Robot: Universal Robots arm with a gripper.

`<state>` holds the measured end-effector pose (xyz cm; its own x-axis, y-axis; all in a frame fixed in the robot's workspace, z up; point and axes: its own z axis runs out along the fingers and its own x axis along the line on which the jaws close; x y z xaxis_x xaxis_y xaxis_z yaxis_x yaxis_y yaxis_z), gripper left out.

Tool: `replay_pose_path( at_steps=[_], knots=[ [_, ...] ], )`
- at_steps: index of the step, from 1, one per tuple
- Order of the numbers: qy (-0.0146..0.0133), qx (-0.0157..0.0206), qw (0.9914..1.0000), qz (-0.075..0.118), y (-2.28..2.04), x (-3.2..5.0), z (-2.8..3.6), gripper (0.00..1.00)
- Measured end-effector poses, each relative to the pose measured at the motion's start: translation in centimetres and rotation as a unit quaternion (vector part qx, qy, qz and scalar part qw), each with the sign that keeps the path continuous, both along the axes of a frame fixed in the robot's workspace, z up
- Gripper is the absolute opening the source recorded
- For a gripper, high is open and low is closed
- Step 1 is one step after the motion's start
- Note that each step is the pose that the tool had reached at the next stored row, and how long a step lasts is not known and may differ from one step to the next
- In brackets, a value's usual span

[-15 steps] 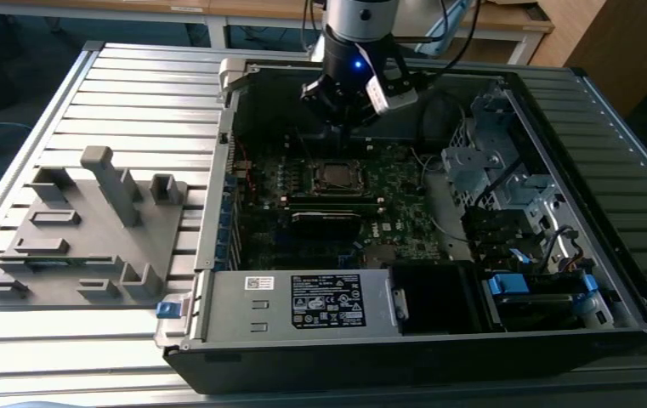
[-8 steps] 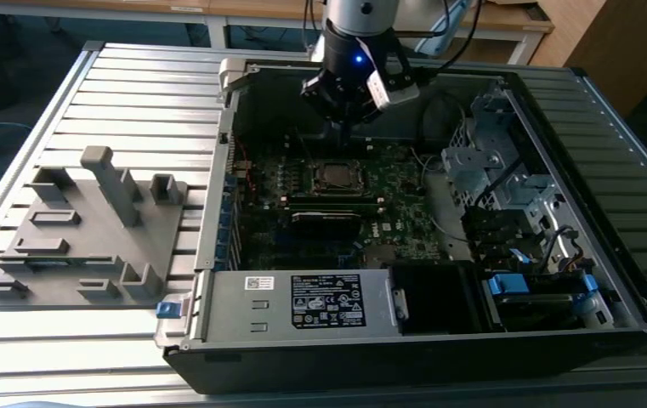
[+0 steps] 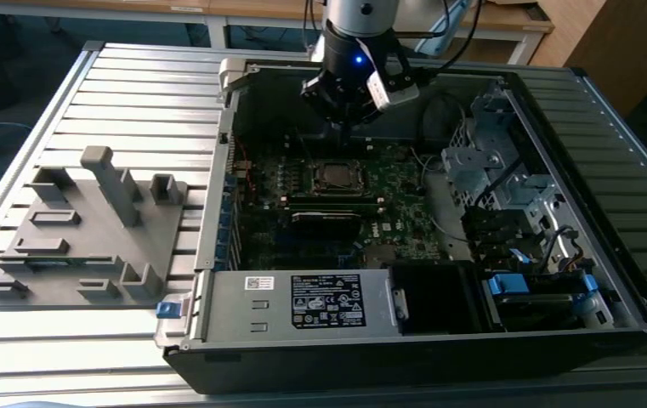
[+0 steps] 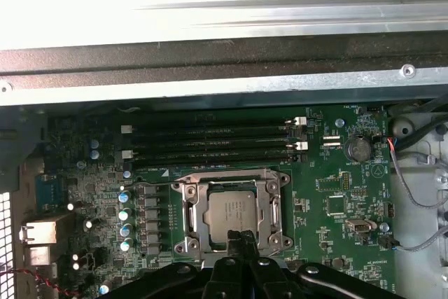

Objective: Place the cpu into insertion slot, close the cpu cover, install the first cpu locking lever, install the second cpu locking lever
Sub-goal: 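Install the first cpu locking lever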

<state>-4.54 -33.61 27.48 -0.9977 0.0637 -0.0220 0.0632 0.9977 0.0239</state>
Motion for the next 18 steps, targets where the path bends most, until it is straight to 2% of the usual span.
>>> replay_pose_path(
  at_steps=[18],
  knots=[
    [-0.0001,0.0001,1.0,0.0,0.0,-0.74,-0.02,0.11]
  ],
)
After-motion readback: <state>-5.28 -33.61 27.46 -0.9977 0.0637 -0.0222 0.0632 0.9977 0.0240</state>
